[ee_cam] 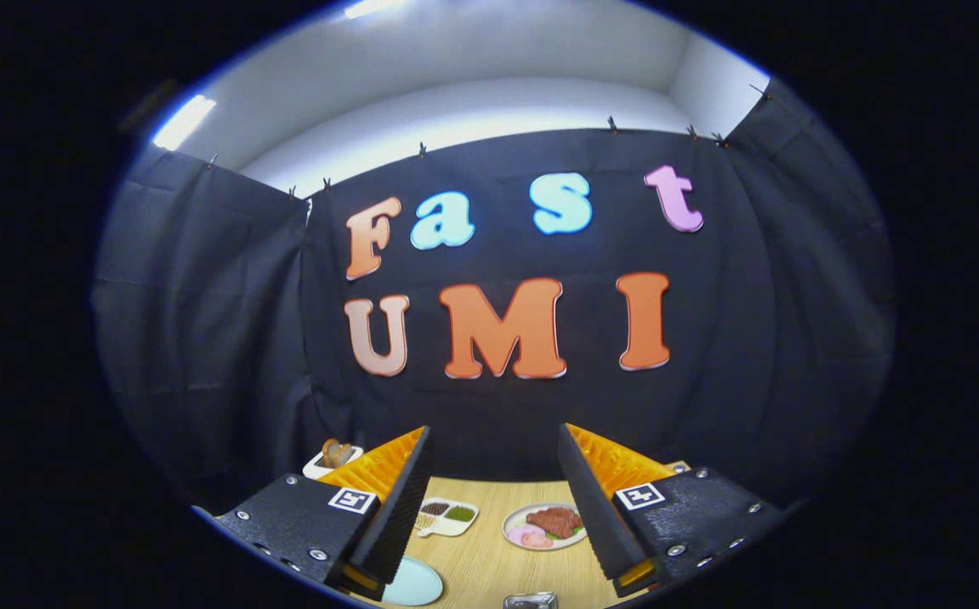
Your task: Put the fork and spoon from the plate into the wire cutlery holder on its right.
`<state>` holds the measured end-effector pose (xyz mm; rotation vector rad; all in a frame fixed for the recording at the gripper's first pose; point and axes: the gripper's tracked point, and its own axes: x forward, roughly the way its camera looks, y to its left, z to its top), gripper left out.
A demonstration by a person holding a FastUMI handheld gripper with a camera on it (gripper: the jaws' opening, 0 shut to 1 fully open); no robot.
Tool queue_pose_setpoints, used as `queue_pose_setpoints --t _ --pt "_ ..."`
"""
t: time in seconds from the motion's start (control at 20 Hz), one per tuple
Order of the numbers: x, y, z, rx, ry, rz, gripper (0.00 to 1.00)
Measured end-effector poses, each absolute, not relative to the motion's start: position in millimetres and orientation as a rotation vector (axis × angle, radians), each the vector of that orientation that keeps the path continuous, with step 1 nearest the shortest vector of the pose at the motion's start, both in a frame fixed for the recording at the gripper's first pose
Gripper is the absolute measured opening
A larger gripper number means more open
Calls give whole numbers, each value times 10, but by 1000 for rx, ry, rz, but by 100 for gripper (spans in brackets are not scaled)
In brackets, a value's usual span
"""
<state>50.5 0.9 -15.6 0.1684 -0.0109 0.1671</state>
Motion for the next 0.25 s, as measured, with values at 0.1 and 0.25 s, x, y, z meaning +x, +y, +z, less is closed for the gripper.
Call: queue_pose_setpoints --t 0.1,0.25 --pt "474 -5 10 131 -78 154 88" --pt "440 -16 177 77 -144 142 87"
